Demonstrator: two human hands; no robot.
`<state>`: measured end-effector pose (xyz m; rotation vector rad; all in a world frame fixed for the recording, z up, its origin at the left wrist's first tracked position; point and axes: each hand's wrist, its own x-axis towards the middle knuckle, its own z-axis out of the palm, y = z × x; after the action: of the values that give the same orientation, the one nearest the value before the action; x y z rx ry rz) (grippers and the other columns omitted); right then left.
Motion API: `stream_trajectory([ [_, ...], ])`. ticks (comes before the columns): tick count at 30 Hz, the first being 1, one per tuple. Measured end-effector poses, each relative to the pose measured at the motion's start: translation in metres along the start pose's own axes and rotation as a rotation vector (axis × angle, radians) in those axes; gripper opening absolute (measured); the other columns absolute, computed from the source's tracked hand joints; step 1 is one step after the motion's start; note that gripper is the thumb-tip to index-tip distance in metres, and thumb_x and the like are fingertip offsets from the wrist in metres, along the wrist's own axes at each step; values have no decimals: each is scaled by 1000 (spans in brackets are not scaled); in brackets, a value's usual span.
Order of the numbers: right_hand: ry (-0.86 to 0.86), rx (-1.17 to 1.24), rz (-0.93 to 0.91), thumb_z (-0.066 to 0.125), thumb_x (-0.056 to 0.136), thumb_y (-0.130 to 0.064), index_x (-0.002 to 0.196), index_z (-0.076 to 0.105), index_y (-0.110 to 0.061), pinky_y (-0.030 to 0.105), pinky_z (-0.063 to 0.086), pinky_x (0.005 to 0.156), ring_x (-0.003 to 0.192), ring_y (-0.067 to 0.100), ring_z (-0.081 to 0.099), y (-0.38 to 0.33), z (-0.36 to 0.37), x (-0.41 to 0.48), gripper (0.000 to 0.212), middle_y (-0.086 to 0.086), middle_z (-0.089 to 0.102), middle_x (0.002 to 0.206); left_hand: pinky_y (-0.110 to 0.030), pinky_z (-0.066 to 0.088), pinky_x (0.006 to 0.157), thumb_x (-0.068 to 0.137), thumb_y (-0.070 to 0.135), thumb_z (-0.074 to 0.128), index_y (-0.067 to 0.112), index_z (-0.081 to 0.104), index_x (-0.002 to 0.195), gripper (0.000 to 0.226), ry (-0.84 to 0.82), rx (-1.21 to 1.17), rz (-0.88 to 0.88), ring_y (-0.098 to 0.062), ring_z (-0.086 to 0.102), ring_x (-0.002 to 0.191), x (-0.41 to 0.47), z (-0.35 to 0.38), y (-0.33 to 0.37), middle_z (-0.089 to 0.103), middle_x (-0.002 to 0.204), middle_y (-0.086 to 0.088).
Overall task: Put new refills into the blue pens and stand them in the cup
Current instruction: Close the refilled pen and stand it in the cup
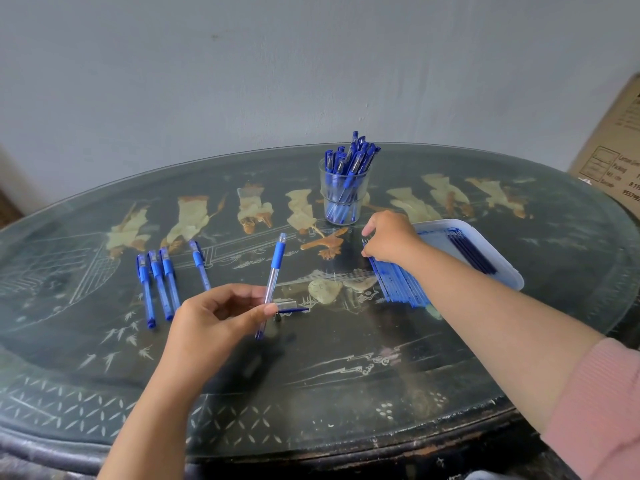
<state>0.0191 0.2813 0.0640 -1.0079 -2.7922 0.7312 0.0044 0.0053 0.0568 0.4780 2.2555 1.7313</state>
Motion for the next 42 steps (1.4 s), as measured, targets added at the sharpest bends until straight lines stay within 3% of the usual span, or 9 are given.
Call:
stream_trajectory([
  [4, 15, 2, 7, 65, 82, 1, 113, 67, 2, 45, 56, 87, 99, 32, 68, 0, 0, -1, 32, 18, 66, 116, -9, 52, 65, 68, 14, 82, 18, 76, 86, 20, -2, 0, -2, -7, 69, 69, 0, -1, 0, 76, 79, 2],
  [12, -6, 30, 4, 70, 85, -5, 110, 68, -9, 33, 55, 81, 97, 28, 67, 0, -1, -1, 26, 8, 61, 118, -12, 55, 68, 58, 26, 78, 20, 75, 87, 29, -20, 0, -2, -9, 71, 71, -1, -1, 2, 76, 79, 3],
  [19, 13, 10, -9, 66, 85, -1, 112, 68, 3, 44, 56, 88, 98, 31, 68, -1, -2, -3, 27, 19, 65, 118, -11, 54, 67, 61, 23, 80, 20, 76, 87, 26, -14, 1, 5, -9, 71, 71, 0, -1, -1, 76, 79, 4],
  [23, 41, 59, -37, 68, 87, -5, 114, 67, -6, 32, 51, 82, 93, 25, 62, 4, -7, -6, 27, 10, 61, 127, -9, 53, 66, 66, 17, 80, 19, 76, 87, 22, 2, -5, 30, -7, 70, 69, 0, 0, -3, 76, 79, 4],
  [25, 97, 105, -37, 68, 88, -7, 114, 67, -14, 27, 42, 79, 103, 23, 59, 16, -14, -7, 27, 6, 58, 133, -9, 52, 65, 66, 19, 80, 20, 76, 86, 20, 17, -13, 52, -6, 68, 66, 0, 1, -4, 75, 76, 3],
  [28, 202, 134, 18, 68, 87, -10, 106, 70, -17, 25, 40, 79, 111, 23, 59, 42, -28, -12, 21, 4, 62, 128, -15, 55, 70, 62, 25, 79, 22, 76, 86, 24, 45, -41, 68, -8, 69, 66, 0, 5, -6, 76, 77, 3],
  [32, 280, 23, 160, 57, 89, -3, 108, 70, -17, 29, 43, 84, 116, 29, 55, 79, -43, -25, 27, 6, 62, 125, -27, 57, 73, 70, 16, 81, 25, 76, 85, 18, 67, -39, 96, -14, 71, 72, -1, 13, -8, 76, 79, 4],
  [37, 253, -154, 215, 51, 89, 0, 114, 66, -16, 32, 44, 76, 108, 34, 58, 97, -45, -38, 33, 10, 61, 122, -12, 54, 67, 69, 15, 81, 27, 75, 82, 18, 90, -78, 129, -6, 70, 70, -3, 20, -8, 76, 79, 6],
  [42, 193, -264, 228, 46, 90, 3, 120, 59, -12, 31, 43, 74, 107, 33, 55, 93, -42, -42, 36, 13, 58, 121, -11, 53, 67, 63, 27, 78, 41, 76, 76, 19, 77, -87, 140, -4, 69, 69, -7, 20, -7, 76, 79, 8],
])
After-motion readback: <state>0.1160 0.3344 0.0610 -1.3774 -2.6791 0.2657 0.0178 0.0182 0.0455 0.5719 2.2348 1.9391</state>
